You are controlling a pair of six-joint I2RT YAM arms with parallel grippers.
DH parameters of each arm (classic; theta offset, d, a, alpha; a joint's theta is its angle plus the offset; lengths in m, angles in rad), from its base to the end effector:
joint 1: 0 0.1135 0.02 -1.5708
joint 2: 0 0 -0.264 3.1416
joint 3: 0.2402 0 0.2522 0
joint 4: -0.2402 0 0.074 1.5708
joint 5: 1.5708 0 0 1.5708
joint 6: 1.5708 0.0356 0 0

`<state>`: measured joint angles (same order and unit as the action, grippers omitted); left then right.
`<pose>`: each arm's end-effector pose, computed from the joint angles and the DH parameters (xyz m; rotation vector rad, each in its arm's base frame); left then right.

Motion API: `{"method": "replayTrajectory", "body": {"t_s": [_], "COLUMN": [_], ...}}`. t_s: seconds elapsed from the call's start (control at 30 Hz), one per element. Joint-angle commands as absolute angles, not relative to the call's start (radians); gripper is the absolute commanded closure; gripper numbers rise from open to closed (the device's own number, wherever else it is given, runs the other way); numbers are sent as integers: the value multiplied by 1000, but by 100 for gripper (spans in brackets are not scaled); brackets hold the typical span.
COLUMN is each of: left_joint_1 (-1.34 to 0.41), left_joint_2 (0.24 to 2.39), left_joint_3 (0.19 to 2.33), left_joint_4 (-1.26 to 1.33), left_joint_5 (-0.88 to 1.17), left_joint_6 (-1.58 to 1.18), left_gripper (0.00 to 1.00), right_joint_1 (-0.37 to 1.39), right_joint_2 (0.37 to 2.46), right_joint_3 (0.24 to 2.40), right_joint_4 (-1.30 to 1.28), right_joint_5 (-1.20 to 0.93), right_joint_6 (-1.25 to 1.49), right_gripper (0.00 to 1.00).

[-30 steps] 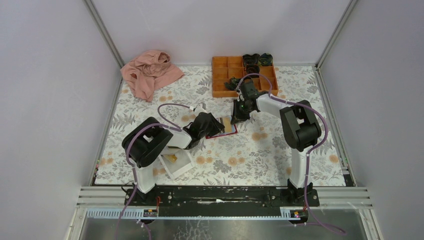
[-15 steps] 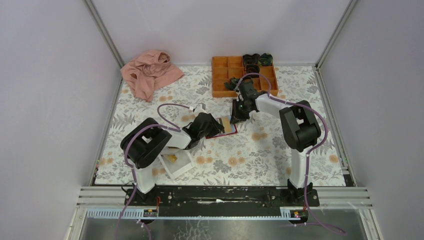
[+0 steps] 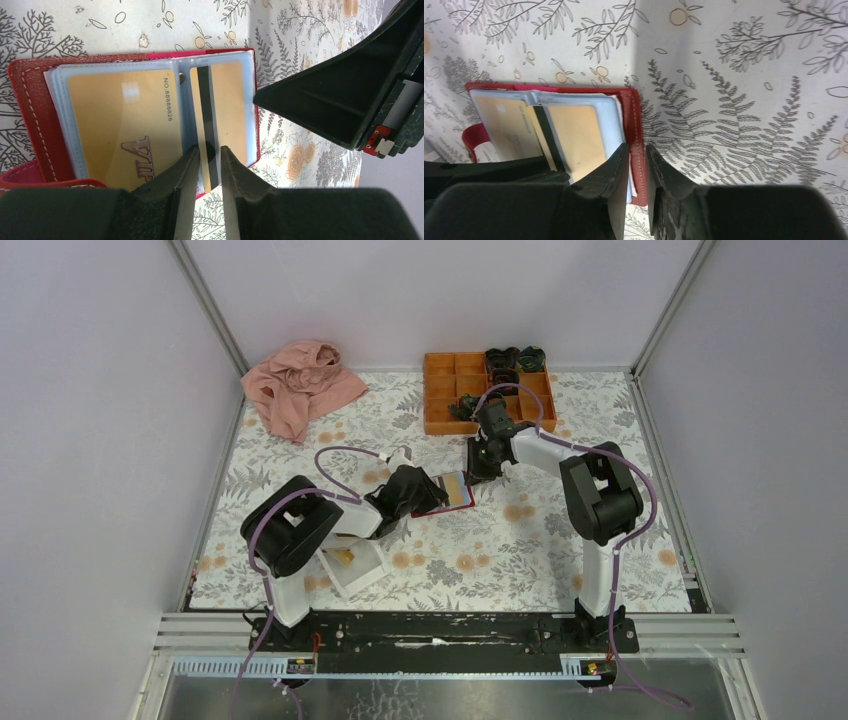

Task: Put the credit cards into the card holder
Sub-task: Insert the credit card into the card holder.

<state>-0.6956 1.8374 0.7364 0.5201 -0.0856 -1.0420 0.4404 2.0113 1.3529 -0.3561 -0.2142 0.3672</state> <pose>0.2671 -0.2191 0.1168 -0.4475 2.2503 -0.8819 0.3771 0.1861 0.1575 -0.1787 2.6526 0.5608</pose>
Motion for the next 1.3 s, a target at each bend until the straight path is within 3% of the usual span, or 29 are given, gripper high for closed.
{"method": "replayTrajectory", "body": {"t_s": [0.0, 0.77, 1.17, 1.27], "left_joint_1": [-704, -706, -711, -710], "left_joint_2": [1837, 1877, 1901, 1871], "left_joint_3": [729, 798, 856, 830], "left_joint_4": [432, 399, 339, 324], "left_joint_5": [-87, -50, -36, -65], "left_joint_6": [-1001, -970, -951, -951], "left_gripper": [70, 77, 76, 70], "right_joint_1": [436, 447, 455, 455], "right_joint_2": [1956, 1975, 1981, 1980], "right_joint_3": [1353, 1330, 1343, 1342], "right_joint_4": [-375, -388, -402, -402], "right_joint_5": [-142, -130, -134, -132], "right_joint_6": [346, 326, 317, 314], "right_gripper": [74, 79, 79, 79]}}
